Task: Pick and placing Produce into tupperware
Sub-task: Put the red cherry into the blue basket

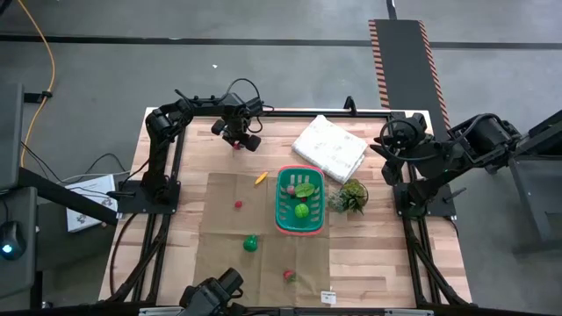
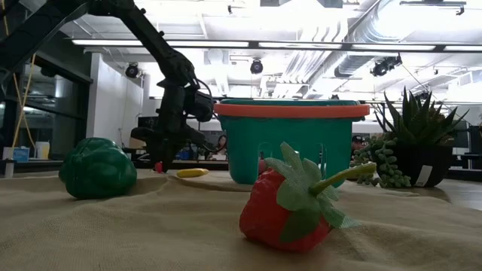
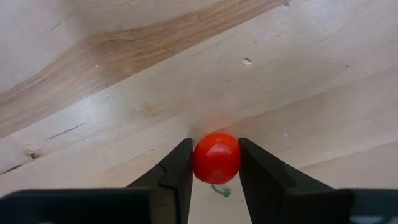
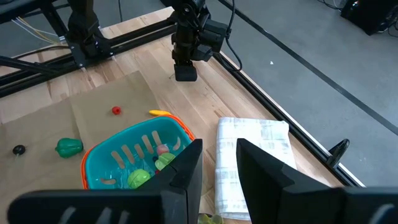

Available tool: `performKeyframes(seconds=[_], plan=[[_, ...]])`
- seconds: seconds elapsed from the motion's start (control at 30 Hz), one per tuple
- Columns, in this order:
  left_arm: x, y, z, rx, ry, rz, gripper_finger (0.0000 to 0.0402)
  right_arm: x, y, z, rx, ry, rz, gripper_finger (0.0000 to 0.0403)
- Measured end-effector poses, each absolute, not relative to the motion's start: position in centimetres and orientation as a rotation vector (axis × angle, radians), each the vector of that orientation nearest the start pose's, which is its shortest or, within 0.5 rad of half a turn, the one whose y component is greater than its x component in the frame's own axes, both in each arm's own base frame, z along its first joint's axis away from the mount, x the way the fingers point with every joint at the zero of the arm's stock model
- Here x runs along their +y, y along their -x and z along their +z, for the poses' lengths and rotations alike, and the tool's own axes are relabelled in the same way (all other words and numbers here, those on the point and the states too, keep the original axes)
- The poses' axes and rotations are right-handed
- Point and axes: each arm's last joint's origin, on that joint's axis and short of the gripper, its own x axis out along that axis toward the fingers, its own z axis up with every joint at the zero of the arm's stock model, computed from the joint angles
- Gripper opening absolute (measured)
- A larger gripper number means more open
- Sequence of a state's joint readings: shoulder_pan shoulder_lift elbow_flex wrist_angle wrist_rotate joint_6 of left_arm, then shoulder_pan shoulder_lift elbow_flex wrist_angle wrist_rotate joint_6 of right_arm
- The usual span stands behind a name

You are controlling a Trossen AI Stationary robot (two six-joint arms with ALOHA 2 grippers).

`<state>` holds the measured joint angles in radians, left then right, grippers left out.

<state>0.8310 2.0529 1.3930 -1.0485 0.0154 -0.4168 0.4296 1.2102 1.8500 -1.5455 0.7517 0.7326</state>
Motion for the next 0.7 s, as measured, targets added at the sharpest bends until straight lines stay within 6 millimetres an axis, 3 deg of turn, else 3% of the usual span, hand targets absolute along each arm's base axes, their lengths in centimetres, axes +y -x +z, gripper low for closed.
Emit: performKeyframes(seconds=[0.7], plan=[[26.53, -24.27, 13.88, 1.479, 1.022, 0.949, 0.0109, 4.13, -13.77, 47.50, 0.589, -0.187, -0.548, 0.0089]])
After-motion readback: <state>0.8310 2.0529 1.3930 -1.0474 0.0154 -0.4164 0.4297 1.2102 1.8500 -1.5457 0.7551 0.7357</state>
